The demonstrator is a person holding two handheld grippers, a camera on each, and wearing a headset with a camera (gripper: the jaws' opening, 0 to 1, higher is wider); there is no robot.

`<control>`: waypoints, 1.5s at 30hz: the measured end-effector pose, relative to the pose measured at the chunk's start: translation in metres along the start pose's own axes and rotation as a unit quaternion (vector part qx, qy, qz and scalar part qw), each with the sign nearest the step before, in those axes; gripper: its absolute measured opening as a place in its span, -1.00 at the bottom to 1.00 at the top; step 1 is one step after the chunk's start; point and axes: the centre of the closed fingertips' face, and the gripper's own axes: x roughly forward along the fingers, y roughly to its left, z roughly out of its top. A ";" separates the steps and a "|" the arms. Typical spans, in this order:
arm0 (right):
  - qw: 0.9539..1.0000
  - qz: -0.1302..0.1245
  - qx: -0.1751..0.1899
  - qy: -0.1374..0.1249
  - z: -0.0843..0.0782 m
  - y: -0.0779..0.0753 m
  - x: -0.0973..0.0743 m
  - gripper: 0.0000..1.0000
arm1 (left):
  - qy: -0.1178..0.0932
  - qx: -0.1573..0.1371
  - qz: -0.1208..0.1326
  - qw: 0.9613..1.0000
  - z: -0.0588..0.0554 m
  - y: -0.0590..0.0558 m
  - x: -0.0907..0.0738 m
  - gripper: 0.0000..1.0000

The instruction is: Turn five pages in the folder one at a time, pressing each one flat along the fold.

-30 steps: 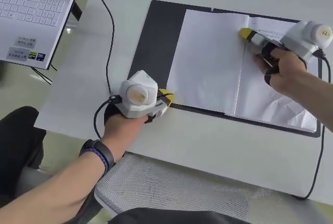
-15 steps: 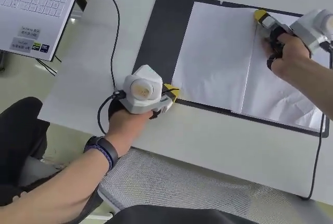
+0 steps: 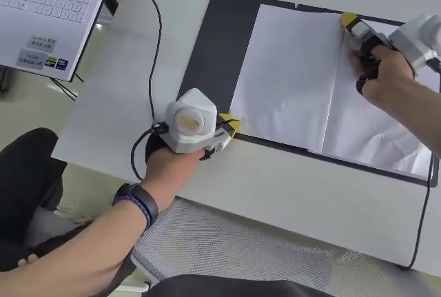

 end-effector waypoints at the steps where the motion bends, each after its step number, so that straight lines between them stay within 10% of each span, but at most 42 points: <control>1: 1.000 0.005 -0.007 0.008 -0.004 0.002 -0.002 -1.00 | -0.001 0.000 0.000 1.000 0.000 0.000 -0.001 -1.00; 21: 0.998 0.043 -0.024 0.043 -0.052 0.041 -0.061 -1.00 | 0.005 0.011 -0.006 1.000 0.000 -0.001 -0.001 -1.00; 45: 0.994 0.074 -0.034 0.076 -0.095 0.053 -0.116 -1.00 | 0.016 0.020 -0.005 1.000 -0.005 0.004 0.006 -1.00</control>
